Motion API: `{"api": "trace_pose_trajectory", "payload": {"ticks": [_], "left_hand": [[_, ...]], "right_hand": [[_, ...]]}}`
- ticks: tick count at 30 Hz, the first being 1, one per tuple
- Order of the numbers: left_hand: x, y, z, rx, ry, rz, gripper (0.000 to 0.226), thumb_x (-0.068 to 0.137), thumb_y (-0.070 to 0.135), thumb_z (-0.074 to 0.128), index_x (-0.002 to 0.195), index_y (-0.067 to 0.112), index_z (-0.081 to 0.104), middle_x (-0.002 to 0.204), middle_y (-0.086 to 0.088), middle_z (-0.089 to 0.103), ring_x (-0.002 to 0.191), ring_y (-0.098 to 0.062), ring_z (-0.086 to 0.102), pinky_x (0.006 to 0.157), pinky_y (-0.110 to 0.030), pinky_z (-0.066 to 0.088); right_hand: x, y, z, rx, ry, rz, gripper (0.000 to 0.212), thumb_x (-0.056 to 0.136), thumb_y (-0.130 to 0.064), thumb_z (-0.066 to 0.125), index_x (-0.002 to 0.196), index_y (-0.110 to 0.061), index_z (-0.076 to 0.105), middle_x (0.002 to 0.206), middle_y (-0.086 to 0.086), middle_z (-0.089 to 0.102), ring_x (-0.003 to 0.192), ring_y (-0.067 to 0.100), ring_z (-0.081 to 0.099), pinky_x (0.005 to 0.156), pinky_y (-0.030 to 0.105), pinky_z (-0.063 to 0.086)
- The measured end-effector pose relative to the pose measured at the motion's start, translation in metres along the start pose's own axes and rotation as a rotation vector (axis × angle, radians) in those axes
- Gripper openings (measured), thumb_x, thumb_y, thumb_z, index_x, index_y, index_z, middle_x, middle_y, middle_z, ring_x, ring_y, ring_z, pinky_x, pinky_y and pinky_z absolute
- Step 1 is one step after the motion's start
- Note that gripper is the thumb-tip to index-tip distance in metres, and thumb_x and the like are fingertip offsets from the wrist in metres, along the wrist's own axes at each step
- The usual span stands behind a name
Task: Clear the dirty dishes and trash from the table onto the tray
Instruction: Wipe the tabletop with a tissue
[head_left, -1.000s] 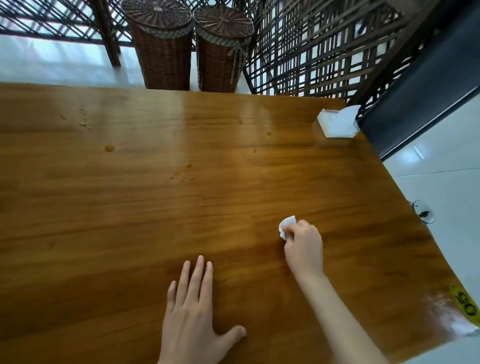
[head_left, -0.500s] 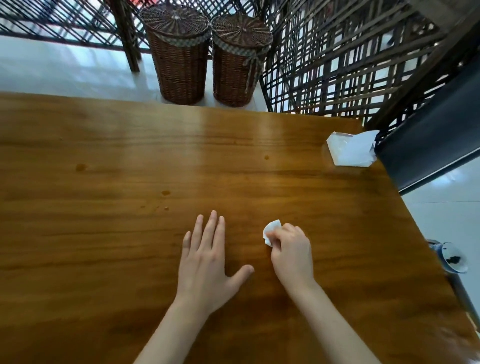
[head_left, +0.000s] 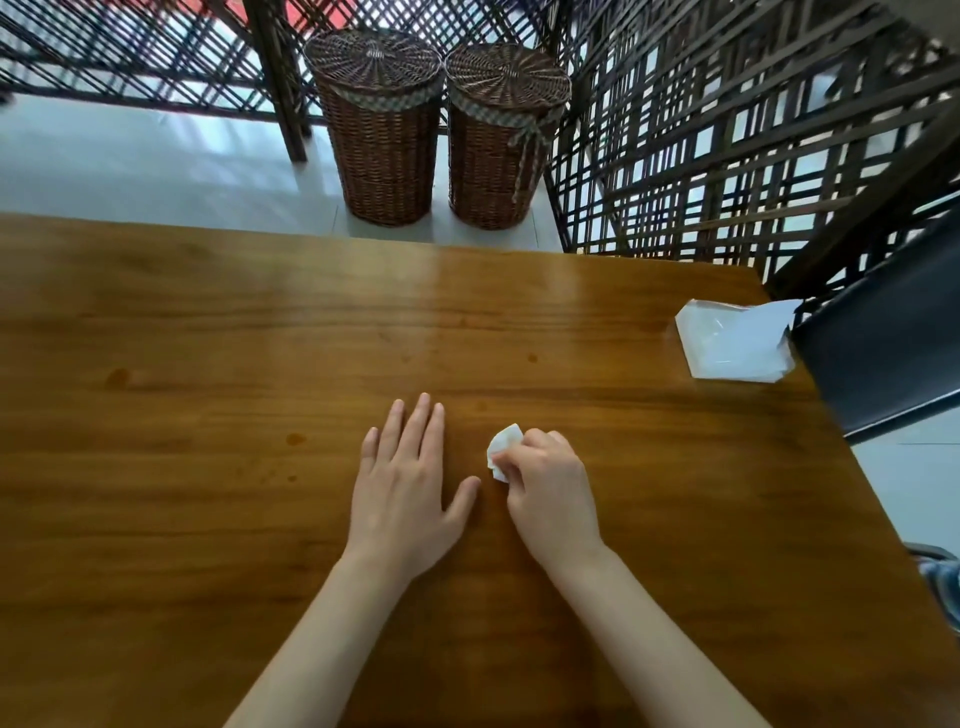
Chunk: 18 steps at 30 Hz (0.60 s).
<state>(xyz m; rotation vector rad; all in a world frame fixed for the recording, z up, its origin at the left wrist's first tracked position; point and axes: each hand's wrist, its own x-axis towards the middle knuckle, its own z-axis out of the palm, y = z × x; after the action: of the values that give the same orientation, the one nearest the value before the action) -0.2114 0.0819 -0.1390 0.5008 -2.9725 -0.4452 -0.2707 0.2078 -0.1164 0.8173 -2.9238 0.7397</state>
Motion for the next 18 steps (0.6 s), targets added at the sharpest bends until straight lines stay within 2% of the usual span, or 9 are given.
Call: {"api": "trace_pose_trajectory", "payload": {"ticks": [5,9,11,14,18], "left_hand": [[0.009,0.000,0.003,0.052,-0.003,-0.010,0.075,0.088,0.063,0.020,0.150,0.022,0.005,0.158,0.003,0.004,0.145,-0.019,-0.002,0.113,-0.037,-0.004],[0.009,0.001,0.003,0.068,-0.012,-0.013,0.075,0.087,0.063,0.016,0.150,0.023,0.007,0.157,0.003,0.007,0.145,-0.018,0.000,0.112,-0.038,-0.006],[0.010,0.002,0.001,0.071,-0.022,-0.022,0.078,0.084,0.066,0.013,0.150,0.023,0.007,0.157,0.004,0.006,0.144,-0.018,0.000,0.111,-0.038,-0.008],[0.010,0.001,0.001,0.076,-0.035,-0.031,0.082,0.082,0.069,0.010,0.150,0.024,0.003,0.157,0.005,0.004,0.144,-0.017,-0.002,0.110,-0.038,-0.010],[0.010,0.002,0.000,0.067,-0.056,-0.028,0.083,0.081,0.070,0.010,0.149,0.024,0.001,0.157,0.006,0.001,0.144,-0.017,-0.005,0.110,-0.039,-0.012]], "right_hand": [[0.026,-0.008,0.010,0.000,-0.044,-0.125,0.016,0.080,0.002,0.066,0.089,-0.008,0.074,0.081,0.004,0.067,0.076,0.017,0.058,0.061,0.026,0.054],[0.051,-0.009,0.020,-0.040,-0.063,-0.191,0.018,0.084,0.001,0.059,0.088,-0.009,0.074,0.081,0.004,0.065,0.078,0.018,0.055,0.062,0.025,0.051],[0.069,0.003,0.018,-0.062,-0.039,-0.140,0.022,0.084,0.003,0.053,0.087,-0.008,0.072,0.086,0.006,0.065,0.082,0.023,0.053,0.063,0.026,0.041],[0.093,0.033,0.003,-0.091,0.018,0.038,0.026,0.086,0.002,0.049,0.089,-0.009,0.071,0.094,0.005,0.065,0.086,0.023,0.052,0.065,0.022,0.030],[0.110,0.066,-0.016,-0.087,0.103,0.231,0.022,0.089,0.000,0.053,0.091,-0.009,0.073,0.098,0.007,0.069,0.091,0.022,0.059,0.073,0.025,0.046]]}}
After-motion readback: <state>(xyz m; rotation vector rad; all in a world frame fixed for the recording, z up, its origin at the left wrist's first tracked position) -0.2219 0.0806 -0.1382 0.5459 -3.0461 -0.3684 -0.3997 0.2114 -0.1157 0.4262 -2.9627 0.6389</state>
